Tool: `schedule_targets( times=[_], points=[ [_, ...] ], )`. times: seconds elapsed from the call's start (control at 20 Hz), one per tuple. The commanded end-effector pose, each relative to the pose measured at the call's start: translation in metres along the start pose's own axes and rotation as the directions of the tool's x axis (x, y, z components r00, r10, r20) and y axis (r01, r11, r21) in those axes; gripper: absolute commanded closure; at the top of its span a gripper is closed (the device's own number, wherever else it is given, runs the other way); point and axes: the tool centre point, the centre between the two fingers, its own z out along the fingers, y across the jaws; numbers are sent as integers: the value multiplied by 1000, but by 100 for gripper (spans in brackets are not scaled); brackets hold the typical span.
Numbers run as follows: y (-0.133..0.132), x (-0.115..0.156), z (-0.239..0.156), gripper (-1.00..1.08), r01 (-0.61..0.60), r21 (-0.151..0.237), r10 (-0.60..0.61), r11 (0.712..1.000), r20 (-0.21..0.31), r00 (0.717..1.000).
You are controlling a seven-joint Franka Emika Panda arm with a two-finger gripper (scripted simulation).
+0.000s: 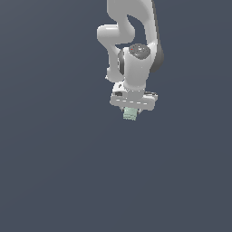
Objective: Pick up the object and move it to a goal position.
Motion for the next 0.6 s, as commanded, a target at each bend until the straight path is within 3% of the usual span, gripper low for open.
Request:
schedule_targets(
  times=[0.0,0.55],
  points=[
    [-2,3,-25,108,0,0,0,1000,1,1000],
    [-8,17,-106,108,0,0,0,1000,1,1000]
  ],
)
